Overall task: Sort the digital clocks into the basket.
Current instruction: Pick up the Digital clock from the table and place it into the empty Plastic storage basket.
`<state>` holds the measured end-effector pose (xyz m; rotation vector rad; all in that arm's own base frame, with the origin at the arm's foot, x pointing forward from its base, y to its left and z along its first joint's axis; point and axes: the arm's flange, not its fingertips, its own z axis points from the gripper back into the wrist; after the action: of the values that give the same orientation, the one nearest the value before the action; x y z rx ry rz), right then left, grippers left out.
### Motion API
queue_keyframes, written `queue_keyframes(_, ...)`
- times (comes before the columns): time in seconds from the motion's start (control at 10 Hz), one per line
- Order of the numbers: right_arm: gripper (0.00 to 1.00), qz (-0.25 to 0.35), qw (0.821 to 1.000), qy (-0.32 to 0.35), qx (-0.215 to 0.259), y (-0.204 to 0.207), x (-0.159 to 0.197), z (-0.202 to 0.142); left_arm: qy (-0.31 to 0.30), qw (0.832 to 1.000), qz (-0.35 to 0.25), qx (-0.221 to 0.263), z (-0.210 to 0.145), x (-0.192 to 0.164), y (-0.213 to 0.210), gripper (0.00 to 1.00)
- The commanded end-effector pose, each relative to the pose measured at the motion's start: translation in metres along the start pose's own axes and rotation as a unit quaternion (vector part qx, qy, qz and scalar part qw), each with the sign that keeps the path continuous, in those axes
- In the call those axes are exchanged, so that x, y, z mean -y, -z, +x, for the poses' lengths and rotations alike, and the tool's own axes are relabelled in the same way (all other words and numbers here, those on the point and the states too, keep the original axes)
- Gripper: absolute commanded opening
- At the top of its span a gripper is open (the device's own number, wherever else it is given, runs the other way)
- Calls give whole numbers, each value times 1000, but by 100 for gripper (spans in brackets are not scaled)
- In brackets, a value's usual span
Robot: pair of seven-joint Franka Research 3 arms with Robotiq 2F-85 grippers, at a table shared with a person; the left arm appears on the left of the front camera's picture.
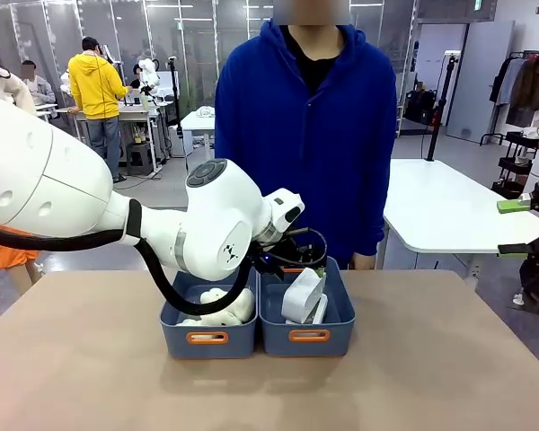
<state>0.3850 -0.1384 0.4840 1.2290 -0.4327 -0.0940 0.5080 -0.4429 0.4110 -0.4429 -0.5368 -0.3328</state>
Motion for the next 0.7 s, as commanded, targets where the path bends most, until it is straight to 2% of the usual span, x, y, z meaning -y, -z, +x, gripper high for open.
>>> queue_keyframes(0.0, 100, 7, 1000, -6, 1, 0, 0, 1, -1, 1000, 0, -3, -2, 0, 4, 100)
queue_keyframes(0.6, 100, 7, 1000, -6, 1, 0, 0, 1, -1, 1000, 0, -3, -2, 0, 4, 100)
